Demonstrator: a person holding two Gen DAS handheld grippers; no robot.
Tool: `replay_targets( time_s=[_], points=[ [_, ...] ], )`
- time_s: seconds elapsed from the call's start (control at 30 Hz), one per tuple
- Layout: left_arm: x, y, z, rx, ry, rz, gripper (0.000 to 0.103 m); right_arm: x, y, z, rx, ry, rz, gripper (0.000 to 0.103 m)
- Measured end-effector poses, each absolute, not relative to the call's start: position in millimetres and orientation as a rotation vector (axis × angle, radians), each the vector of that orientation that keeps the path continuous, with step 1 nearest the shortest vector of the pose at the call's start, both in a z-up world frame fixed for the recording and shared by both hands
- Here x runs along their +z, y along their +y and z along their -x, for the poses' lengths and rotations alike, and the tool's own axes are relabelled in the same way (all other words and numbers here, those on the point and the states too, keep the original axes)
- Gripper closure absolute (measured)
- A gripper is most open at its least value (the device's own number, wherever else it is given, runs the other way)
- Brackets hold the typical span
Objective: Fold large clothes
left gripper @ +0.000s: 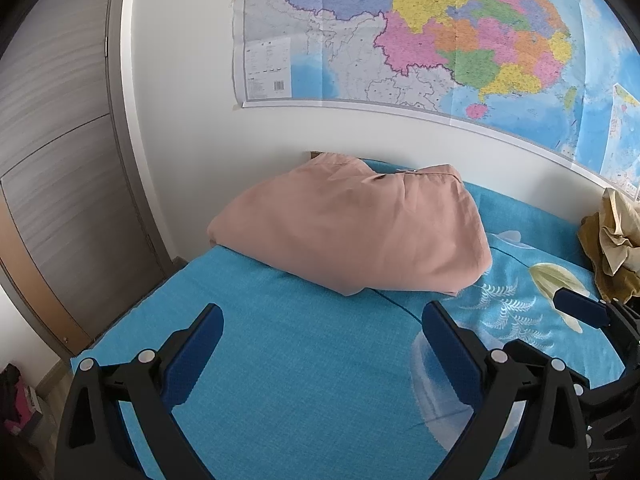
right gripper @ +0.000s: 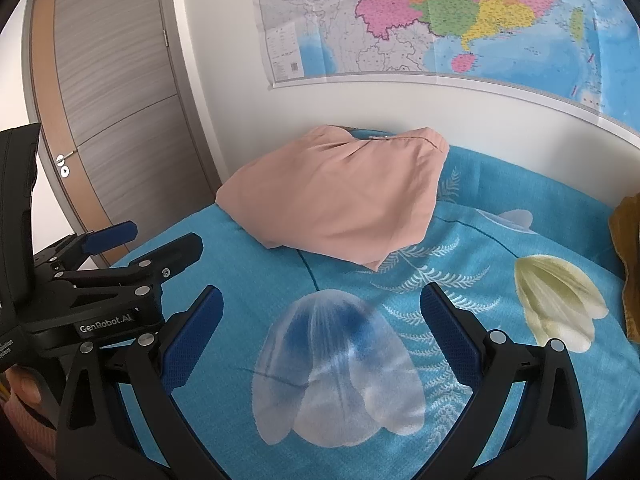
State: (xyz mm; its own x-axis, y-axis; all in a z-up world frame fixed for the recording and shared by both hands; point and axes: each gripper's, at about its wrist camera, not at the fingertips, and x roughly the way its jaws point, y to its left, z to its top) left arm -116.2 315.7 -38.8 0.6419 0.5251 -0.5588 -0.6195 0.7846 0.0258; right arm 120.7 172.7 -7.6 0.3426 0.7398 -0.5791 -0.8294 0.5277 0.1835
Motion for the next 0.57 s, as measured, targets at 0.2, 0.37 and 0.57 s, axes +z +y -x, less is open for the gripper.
replay_targets(
  time_s=[0.2, 0.37, 0.57],
  points=[
    [-40.0, 314.9, 117.8, 0.656, 0.549, 0.163, 0.006, -7.9, 172.0, -120.5, 1.027, 0.667, 0.151, 0.006],
    [-37.9, 315.6, 117.8, 0.670, 0.546, 0.161, 0.006, -9.1, 170.8, -122.3, 1.024, 0.676, 0.150, 0.006],
    [-41.9, 318.0, 116.8, 0.659, 0.564, 0.185, 0.006, -9.9, 168.0, -125.4, 1.022, 0.679, 0.146, 0.006]
  ],
)
